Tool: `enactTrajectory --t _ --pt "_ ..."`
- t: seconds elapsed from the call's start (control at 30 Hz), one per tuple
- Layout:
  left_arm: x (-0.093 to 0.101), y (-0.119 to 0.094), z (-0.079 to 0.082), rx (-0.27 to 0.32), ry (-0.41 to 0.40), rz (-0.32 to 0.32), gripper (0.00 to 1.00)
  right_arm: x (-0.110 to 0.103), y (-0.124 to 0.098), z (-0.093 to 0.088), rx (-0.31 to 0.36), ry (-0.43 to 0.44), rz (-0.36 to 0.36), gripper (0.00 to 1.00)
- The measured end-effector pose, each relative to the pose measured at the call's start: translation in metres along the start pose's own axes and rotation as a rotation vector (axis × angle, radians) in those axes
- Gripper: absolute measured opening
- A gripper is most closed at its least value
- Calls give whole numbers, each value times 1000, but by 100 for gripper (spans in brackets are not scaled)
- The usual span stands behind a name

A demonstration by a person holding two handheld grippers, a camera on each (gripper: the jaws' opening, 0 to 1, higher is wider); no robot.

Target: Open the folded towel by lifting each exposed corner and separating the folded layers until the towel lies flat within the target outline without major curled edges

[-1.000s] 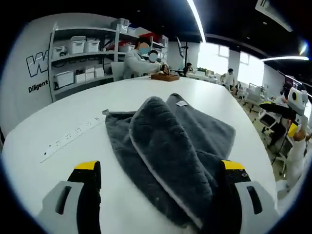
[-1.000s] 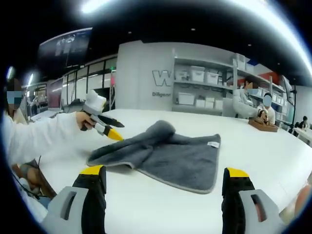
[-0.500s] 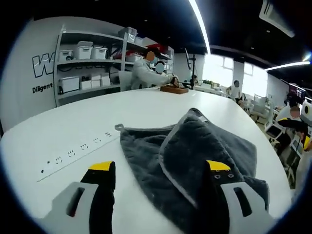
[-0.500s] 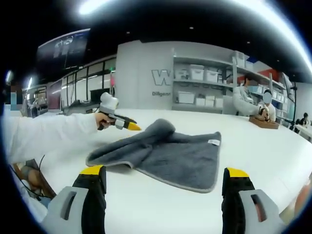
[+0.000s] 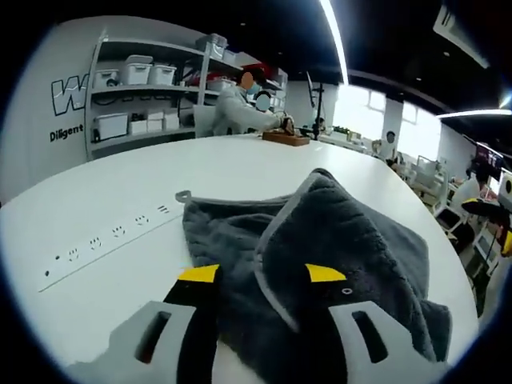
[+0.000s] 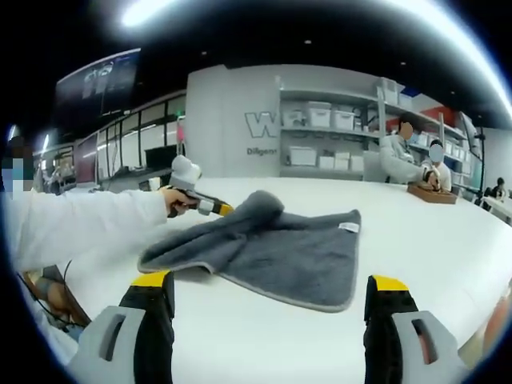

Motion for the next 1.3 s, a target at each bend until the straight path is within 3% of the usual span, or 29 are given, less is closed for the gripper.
enactTrajectory --t 0.27,0.5,0.7,0.9,1.1,1.3 --pt "9 9 -10 -33 -2 -20 22 0 -2 2 8 4 -2 99" --pt "7 4 -8 -33 -24 2 9 -1 -3 4 16 5 -2 99" --pt "4 -4 -4 -23 -9 23 8 -3 -4 5 17 1 3 99" --pt "-4 -19 0 -34 -9 75 7 -4 -4 5 15 3 7 99" --pt "-22 -43 6 -45 13 138 7 -5 -2 5 11 1 9 99" --pt "-43 -65 1 -60 7 216 7 -7 -2 5 7 -5 10 98"
Point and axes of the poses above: the point that each gripper's makers call its tool centre point, and the gripper's own axes: y roughly forward along the fingers, x roughly to its right, z roughly out of its top, the point moved 2 cm from there along -y, roughly backward along the fingers, and after that the axes turned 6 degrees about -z, right-handed, at the moved point
